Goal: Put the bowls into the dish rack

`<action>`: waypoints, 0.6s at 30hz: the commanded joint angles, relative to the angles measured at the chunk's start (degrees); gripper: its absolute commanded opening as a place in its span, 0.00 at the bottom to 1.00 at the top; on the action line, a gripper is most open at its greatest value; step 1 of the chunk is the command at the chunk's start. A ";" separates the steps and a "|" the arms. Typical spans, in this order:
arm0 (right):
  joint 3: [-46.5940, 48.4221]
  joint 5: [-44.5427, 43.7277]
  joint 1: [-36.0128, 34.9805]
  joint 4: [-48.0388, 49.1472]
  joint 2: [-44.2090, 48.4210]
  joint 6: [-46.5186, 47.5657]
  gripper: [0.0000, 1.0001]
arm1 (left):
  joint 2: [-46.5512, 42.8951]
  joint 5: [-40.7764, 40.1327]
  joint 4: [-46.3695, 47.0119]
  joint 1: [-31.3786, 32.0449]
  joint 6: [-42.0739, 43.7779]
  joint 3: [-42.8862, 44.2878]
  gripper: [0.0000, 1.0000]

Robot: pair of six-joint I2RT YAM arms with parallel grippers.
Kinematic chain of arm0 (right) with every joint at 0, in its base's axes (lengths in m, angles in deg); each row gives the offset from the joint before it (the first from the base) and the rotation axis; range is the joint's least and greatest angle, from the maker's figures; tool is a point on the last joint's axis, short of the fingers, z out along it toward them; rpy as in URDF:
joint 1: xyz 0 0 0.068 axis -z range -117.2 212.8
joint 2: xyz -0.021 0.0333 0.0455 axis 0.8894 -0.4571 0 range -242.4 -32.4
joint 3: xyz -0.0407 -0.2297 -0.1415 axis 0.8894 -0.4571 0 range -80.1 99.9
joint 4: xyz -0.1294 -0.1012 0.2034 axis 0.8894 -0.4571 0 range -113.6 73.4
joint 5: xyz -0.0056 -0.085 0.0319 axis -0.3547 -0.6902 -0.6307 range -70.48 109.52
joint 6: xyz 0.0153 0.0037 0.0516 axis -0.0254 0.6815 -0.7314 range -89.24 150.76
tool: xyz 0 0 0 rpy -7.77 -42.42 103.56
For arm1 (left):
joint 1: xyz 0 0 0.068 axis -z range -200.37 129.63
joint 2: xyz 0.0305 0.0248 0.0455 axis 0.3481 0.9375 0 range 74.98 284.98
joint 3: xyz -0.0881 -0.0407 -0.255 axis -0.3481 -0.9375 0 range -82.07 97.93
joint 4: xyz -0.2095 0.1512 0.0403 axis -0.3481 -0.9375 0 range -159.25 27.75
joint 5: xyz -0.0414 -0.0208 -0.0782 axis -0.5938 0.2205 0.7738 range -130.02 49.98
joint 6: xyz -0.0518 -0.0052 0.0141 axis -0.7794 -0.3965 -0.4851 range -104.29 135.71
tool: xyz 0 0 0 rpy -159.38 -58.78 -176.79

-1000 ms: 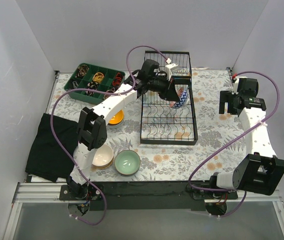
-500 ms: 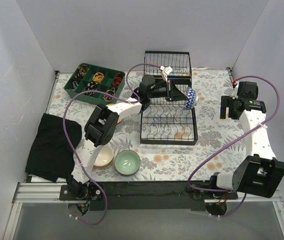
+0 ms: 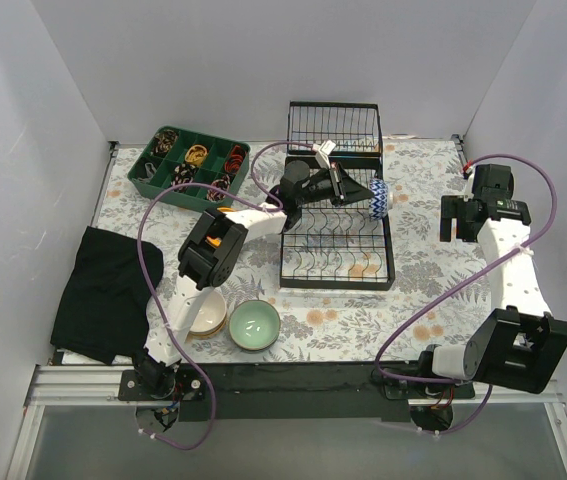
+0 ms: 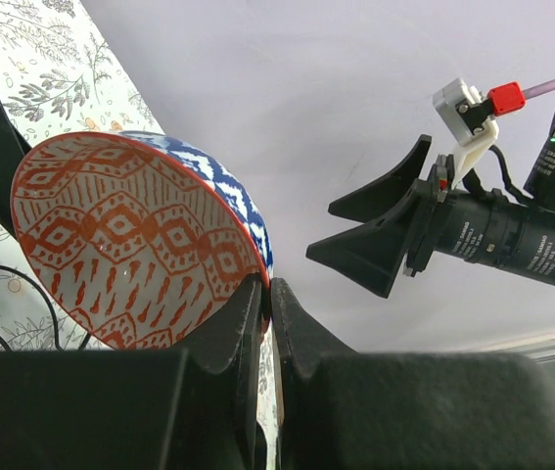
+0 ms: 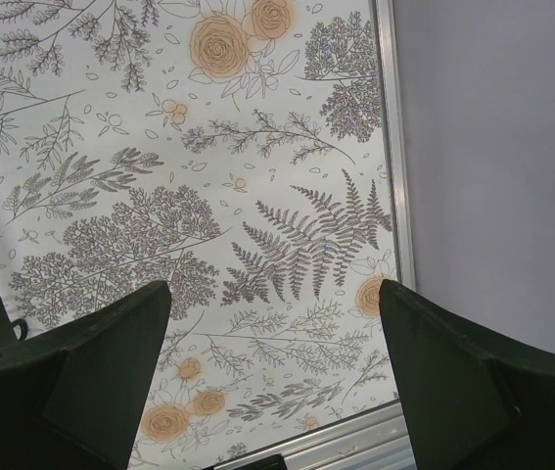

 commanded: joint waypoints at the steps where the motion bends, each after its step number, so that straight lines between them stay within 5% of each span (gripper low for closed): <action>1: 2.10 -0.86 0.35 -0.09 -0.69 0.58 0.95 | -0.95 -1.21 3.97 0.10 -1.75 0.13 0.00; 18: 2.19 0.28 0.35 -0.26 -2.36 0.85 0.94 | 0.63 -1.04 6.52 -0.07 -3.69 -6.03 0.00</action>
